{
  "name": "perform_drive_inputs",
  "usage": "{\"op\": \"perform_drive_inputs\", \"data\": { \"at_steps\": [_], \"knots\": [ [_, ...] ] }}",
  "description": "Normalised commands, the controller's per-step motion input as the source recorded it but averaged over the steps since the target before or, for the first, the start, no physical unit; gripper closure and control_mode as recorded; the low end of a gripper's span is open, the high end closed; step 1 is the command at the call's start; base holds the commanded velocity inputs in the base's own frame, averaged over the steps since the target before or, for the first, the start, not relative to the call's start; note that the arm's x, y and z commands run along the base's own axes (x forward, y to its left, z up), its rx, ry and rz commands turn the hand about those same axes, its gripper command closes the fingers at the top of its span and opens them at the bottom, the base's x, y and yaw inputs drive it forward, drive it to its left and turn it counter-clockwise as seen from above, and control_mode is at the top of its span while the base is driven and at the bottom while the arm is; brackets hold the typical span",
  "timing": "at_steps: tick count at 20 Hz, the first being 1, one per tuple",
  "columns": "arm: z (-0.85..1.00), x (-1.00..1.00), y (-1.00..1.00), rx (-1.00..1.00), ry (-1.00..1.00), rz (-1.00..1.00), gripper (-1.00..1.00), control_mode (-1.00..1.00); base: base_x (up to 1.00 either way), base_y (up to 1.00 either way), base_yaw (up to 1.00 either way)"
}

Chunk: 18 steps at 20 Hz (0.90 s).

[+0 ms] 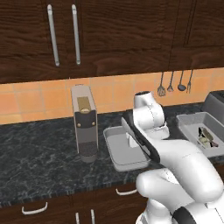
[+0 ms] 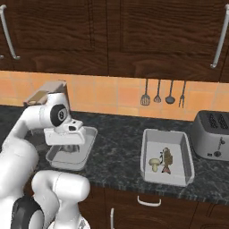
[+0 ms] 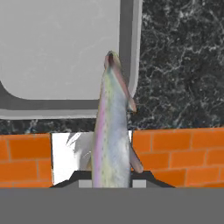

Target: Place one mushroom and one fish in each tupperware on the nearby counter, to pack two identical lunches.

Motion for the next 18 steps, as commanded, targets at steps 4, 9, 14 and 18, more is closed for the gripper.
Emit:
{"op": "perform_drive_inputs", "data": {
  "at_steps": [4,9,14,18],
  "knots": [
    [0.10,1.00,0.00,-0.02,0.37,0.01,1.00,-1.00,0.00,0.00,0.00],
    [-0.38,0.97,0.00,0.07,0.10,-0.03,1.00,-1.00,0.00,0.00,0.00],
    [-0.70,0.36,0.21,0.00,0.00,0.00,1.00,-1.00,0.00,0.00,0.00],
    [-0.36,-0.06,0.06,-0.03,-0.15,0.00,1.00,-1.00,0.00,0.00,0.00]
  ]
}}
